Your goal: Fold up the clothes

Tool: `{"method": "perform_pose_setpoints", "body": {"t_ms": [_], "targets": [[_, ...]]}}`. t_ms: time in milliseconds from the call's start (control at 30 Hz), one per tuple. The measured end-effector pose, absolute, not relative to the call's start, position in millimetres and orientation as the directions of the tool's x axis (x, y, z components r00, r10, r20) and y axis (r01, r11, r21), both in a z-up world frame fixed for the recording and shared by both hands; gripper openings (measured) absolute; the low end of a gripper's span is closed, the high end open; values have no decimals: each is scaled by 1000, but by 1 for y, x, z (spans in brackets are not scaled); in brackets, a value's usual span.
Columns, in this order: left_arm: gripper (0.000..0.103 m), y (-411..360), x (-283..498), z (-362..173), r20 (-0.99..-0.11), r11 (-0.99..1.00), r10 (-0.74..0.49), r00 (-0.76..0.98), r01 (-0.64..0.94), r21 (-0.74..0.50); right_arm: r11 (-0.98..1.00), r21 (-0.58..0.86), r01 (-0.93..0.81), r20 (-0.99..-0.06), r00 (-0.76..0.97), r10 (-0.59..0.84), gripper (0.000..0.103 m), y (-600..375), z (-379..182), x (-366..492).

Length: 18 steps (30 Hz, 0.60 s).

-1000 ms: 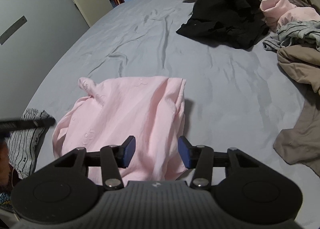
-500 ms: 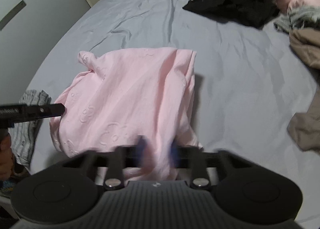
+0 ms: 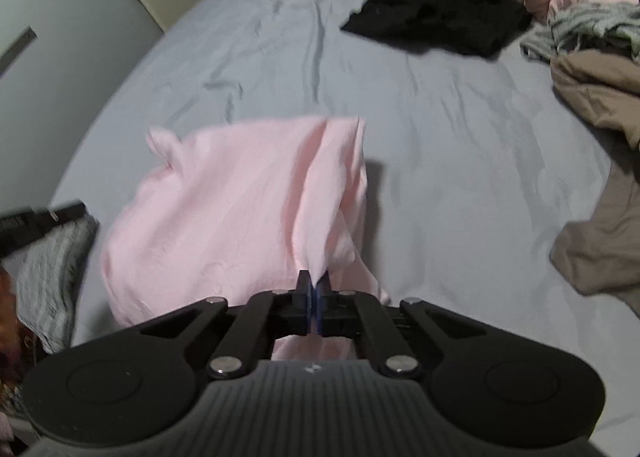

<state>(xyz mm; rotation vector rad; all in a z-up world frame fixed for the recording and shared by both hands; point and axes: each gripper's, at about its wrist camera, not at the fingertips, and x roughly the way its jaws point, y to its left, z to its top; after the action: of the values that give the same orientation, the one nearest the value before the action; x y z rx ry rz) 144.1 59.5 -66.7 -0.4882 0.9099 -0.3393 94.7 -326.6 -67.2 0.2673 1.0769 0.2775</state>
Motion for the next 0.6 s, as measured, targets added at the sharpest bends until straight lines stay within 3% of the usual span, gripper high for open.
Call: {"method": "perform_pose_setpoints", "body": {"t_ms": [67,200,367,400,600], "targets": [[0,53,145,-73,-651,801,-543,531,94,-591,922,371,-110,-815,437,381,3,-324,-68,96],[5,31,145,-80,-712,846,-509,484,129,-517,915,385,-123,-797,456,396,6,-322,-62,95],[39,26,143,-86,-698,828,-534,476,128,-546,917,378,-124,-801,453,392,6,-322,-63,94],[42,25,142,-85,-698,831,-530,481,132,-540,918,376,-125,-802,452,390,6,-323,-64,94],[44,25,143,-92,-691,813,-547,473,106,-572,919,373,-127,-806,447,389,7,-323,-66,95]]}}
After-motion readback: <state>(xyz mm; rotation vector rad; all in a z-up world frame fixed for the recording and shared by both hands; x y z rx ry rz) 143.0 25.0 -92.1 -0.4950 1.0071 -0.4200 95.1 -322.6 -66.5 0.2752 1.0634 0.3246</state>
